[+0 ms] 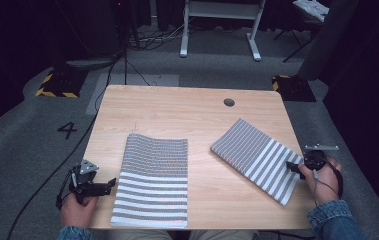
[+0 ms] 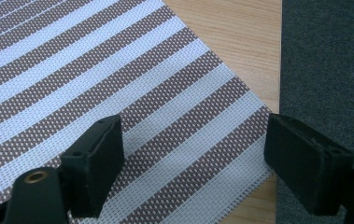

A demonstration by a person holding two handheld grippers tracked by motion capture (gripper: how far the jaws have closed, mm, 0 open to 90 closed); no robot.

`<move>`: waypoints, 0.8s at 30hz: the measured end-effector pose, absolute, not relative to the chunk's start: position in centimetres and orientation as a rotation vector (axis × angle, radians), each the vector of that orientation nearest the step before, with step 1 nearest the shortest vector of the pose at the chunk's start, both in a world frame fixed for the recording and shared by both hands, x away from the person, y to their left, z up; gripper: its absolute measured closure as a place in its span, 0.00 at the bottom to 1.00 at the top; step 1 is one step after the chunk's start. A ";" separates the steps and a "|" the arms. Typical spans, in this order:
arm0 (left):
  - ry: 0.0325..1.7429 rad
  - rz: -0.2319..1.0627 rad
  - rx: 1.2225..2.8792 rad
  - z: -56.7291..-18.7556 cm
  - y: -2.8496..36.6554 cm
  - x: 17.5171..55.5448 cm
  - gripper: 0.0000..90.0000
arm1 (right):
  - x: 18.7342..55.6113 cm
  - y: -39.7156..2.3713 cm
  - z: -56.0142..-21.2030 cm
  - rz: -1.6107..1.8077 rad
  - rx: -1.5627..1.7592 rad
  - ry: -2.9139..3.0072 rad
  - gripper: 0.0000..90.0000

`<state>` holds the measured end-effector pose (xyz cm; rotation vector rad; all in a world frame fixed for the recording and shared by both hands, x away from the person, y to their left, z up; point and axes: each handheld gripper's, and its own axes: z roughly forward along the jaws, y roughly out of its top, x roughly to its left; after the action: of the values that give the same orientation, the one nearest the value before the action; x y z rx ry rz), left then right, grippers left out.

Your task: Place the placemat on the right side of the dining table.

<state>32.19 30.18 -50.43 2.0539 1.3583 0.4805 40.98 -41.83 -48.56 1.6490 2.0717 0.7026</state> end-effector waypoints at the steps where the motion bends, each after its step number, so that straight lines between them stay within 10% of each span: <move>1: 1.358 0.480 2.054 -50.4 30.2 32.2 0.06 | 41.0 -41.8 -48.5 0.699 1.649 2.073 0.23; 24: 1.362 0.483 2.055 -50.4 30.2 32.2 0.06 | 40.4 -40.5 -47.9 0.725 1.588 2.146 0.76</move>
<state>32.15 30.16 -50.43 2.0548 1.3620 0.4828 40.45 -40.53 -47.93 1.5880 2.1455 0.7252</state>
